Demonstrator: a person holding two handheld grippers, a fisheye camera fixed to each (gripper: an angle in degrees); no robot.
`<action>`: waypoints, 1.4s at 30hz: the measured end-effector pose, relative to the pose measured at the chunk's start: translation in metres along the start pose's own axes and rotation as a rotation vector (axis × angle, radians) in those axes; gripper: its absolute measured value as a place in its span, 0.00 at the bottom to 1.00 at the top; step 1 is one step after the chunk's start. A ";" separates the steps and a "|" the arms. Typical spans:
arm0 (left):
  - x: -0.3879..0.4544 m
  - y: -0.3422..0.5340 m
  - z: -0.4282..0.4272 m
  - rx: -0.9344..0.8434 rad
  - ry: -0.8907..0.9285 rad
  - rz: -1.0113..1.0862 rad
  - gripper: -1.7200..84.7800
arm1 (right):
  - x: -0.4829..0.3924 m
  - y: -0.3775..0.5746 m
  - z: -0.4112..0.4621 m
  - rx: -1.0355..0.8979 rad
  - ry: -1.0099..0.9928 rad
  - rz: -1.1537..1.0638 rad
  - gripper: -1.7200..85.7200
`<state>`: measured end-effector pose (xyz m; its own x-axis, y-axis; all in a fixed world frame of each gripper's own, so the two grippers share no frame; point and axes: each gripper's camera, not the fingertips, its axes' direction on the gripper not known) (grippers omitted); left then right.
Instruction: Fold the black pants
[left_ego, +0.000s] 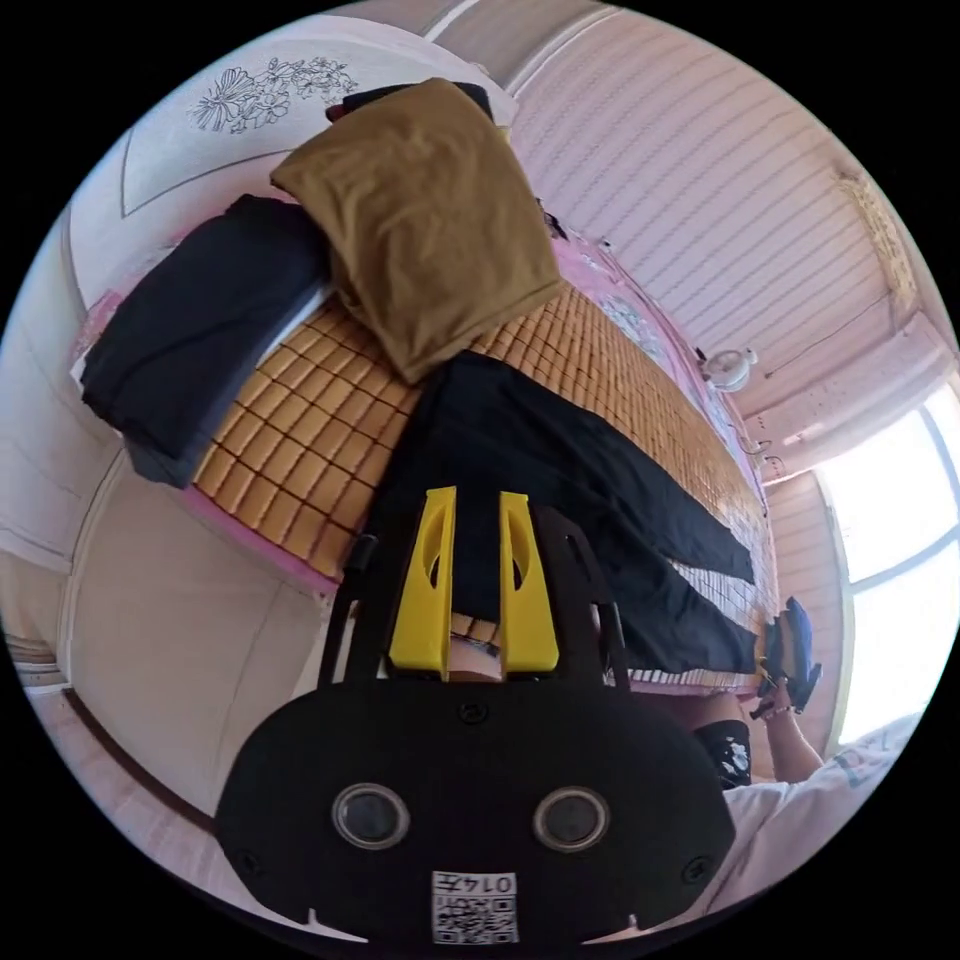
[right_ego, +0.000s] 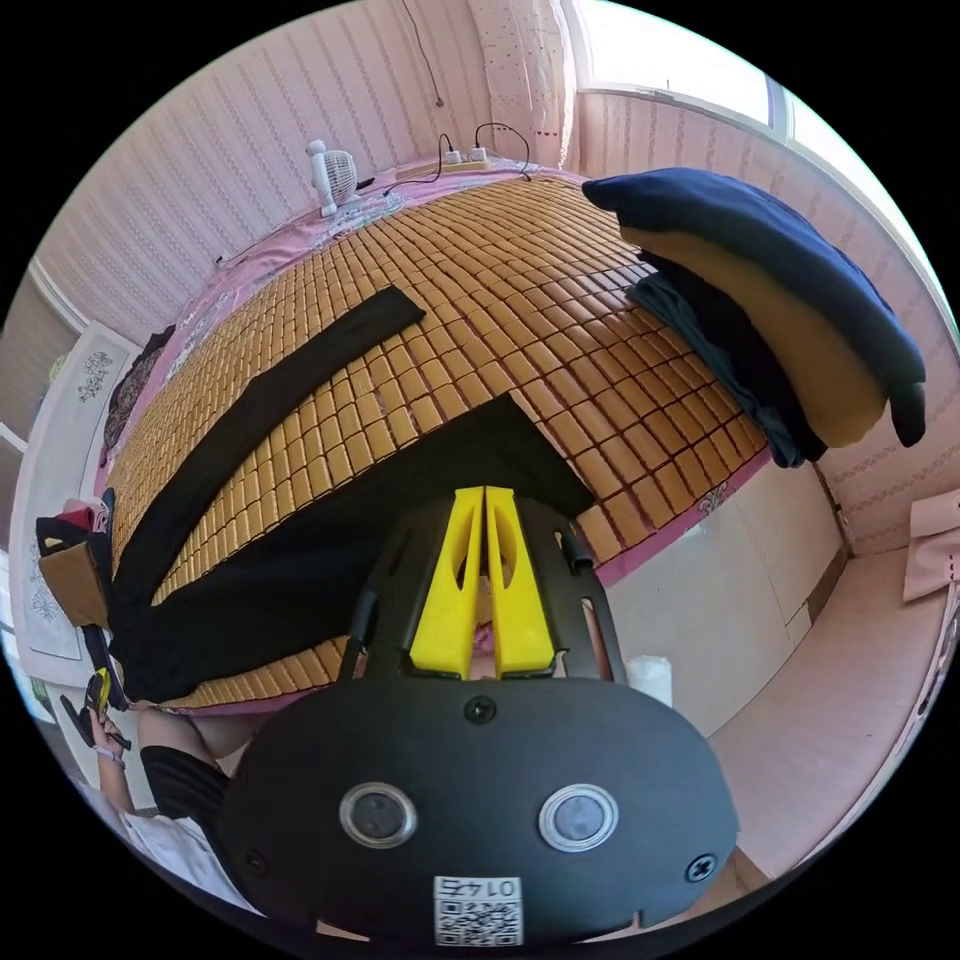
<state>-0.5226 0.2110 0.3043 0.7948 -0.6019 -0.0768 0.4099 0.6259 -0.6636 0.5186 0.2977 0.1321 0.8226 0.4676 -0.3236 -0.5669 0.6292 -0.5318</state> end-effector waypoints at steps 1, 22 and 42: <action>-0.006 -0.003 0.000 -0.018 -0.051 -0.006 0.11 | -0.004 0.000 0.000 0.000 0.004 -0.009 0.03; -0.078 0.029 -0.059 -0.072 0.195 -0.289 0.05 | 0.012 0.045 -0.011 0.064 -0.027 0.120 0.13; -0.066 0.028 -0.110 -0.110 0.076 -0.174 0.04 | 0.015 0.042 -0.005 0.088 0.097 0.078 0.07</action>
<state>-0.6127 0.2137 0.2084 0.6785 -0.7346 -0.0076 0.4834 0.4542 -0.7483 0.5075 0.3284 0.1010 0.7738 0.4577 -0.4380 -0.6277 0.6469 -0.4330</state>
